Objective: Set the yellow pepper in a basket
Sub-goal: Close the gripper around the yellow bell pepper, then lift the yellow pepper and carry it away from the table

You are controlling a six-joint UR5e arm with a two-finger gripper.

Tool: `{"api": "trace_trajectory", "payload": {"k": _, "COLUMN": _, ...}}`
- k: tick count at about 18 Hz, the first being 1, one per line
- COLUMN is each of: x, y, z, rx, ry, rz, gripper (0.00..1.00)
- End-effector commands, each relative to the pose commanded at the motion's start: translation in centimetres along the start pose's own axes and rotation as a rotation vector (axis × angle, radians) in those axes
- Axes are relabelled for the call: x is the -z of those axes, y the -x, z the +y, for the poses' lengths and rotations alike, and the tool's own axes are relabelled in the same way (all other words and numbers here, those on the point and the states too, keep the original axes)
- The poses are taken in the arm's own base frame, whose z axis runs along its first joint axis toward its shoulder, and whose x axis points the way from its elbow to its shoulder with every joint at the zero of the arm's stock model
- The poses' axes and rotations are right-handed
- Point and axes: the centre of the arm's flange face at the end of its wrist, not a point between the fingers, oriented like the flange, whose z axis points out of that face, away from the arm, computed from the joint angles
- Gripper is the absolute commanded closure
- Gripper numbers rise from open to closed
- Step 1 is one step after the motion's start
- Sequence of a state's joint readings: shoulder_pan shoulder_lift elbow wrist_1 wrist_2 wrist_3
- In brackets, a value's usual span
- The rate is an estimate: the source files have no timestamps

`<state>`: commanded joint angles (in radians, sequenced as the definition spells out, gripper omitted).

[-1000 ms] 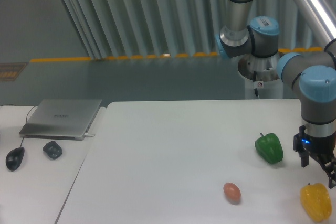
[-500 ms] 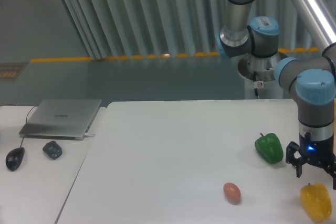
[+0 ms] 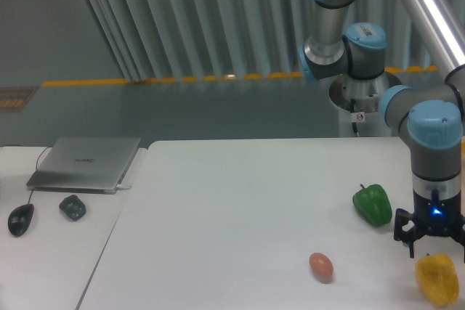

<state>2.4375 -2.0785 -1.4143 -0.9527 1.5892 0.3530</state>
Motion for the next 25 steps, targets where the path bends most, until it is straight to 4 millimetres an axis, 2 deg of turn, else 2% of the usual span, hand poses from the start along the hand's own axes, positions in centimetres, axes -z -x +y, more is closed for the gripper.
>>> {"api": "trace_trajectory", "payload": {"k": 3, "x": -0.3, "y": 0.2, "z": 0.0, "rx": 0.047, "ry": 0.000, "rz": -0.001, "gripper": 0.00}}
{"api": "trace_trajectory", "payload": {"k": 7, "x": -1.9, "y": 0.2, "z": 0.2, "rx": 0.110, "ry": 0.006, "rz": -0.009, "gripper": 0.00}}
{"api": "trace_trajectory", "payload": {"k": 13, "x": -2.2, "y": 0.2, "z": 0.3, "rx": 0.123, "ry": 0.012, "rz": -0.008, "gripper": 0.00}}
{"api": "trace_trajectory", "payload": {"k": 17, "x": -4.0, "y": -0.2, "z": 0.7, "rx": 0.123, "ry": 0.041, "rz": -0.004, "gripper": 0.00}}
{"api": "trace_trajectory", "payload": {"k": 25, "x": -5.7, "y": -0.5, "z": 1.1, "rx": 0.121, "ry": 0.069, "rz": -0.007, "gripper": 0.00}}
